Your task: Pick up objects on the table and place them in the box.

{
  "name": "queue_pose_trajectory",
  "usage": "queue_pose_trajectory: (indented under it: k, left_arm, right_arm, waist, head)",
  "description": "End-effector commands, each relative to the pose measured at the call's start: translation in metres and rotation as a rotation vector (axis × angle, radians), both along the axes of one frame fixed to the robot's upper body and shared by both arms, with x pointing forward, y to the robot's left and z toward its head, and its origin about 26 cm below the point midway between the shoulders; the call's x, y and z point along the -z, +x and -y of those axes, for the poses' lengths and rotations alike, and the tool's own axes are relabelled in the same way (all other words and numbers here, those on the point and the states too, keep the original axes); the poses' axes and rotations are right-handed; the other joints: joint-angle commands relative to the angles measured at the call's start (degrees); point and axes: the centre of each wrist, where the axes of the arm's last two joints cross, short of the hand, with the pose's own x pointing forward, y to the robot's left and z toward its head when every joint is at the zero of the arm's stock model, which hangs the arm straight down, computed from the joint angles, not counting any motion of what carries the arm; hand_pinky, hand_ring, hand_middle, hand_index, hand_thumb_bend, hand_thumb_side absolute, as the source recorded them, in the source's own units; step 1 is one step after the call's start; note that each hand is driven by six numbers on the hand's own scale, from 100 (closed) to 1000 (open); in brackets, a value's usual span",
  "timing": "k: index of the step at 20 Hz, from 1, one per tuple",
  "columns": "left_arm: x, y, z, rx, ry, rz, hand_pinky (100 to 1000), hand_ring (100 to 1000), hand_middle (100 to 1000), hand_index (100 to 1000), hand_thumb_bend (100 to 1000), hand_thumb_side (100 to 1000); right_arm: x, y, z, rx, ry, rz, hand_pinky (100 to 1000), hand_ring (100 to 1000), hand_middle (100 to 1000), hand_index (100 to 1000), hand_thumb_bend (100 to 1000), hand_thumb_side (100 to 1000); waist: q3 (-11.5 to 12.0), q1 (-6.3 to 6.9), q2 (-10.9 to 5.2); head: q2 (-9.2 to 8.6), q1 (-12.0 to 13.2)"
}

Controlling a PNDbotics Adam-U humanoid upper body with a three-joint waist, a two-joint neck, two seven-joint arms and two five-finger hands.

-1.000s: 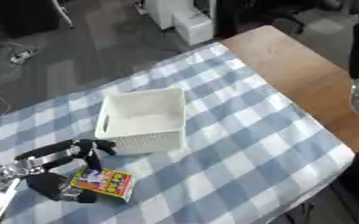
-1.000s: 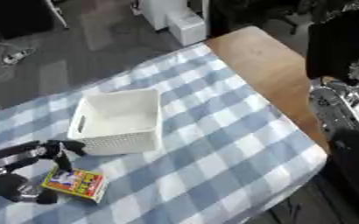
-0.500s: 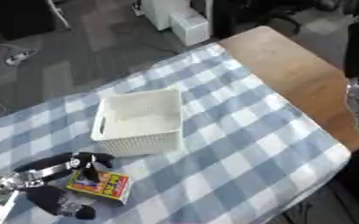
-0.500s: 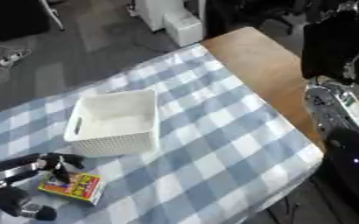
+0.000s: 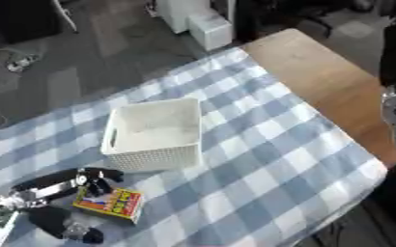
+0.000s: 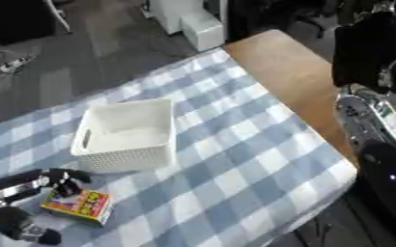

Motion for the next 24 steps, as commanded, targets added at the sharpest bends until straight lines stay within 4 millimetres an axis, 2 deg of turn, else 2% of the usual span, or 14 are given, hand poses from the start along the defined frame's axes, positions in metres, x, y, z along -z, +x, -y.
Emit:
queue_pose_trajectory:
  k: [1, 4, 12, 16, 20, 24]
  left_arm:
    - [-0.021, 0.006, -0.008, 0.251, 0.106, 0.086, 770, 800, 872, 1000, 726, 682]
    - [-0.02, 0.007, -0.007, 0.255, 0.119, 0.083, 775, 800, 870, 1000, 729, 679]
    - [0.005, 0.005, -0.012, 0.253, 0.168, 0.021, 787, 803, 882, 1000, 740, 677]
    - [0.009, 0.005, -0.013, 0.256, 0.183, 0.016, 793, 811, 898, 1000, 743, 677]
    - [0.008, 0.006, -0.012, 0.26, 0.184, 0.025, 807, 822, 911, 1000, 741, 681]
    - [-0.008, 0.01, -0.009, 0.287, 0.098, 0.09, 830, 819, 916, 1000, 755, 700]
  right_arm:
    - [-0.01, -0.002, 0.001, 0.0, -0.03, 0.021, 427, 356, 402, 597, 100, 1000]
    - [-0.01, -0.001, 0.001, -0.001, -0.029, 0.023, 427, 357, 402, 597, 100, 1000]
    - [-0.01, -0.001, 0.0, -0.006, -0.036, 0.028, 427, 357, 402, 597, 100, 1000]
    - [-0.01, -0.001, 0.0, -0.007, -0.038, 0.029, 428, 357, 402, 597, 100, 1000]
    - [-0.01, -0.001, 0.0, -0.007, -0.04, 0.03, 428, 357, 402, 597, 100, 1000]
    - [-0.009, -0.001, 0.0, -0.005, -0.04, 0.029, 428, 357, 402, 597, 100, 1000]
  waist:
    - [0.1, -0.67, -0.52]
    - [0.0, -0.66, -0.5]
    - [-0.1, -0.59, -0.21]
    - [-0.1, -0.6, -0.2]
    - [0.0, -0.63, -0.16]
    - [0.1, -0.68, -0.2]
  head:
    - [-0.66, -0.3]
    - [-0.83, -0.2]
    - [-1.5, -0.3]
    - [-1.44, -0.2]
    - [-1.25, -0.1]
    - [-1.05, -0.1]
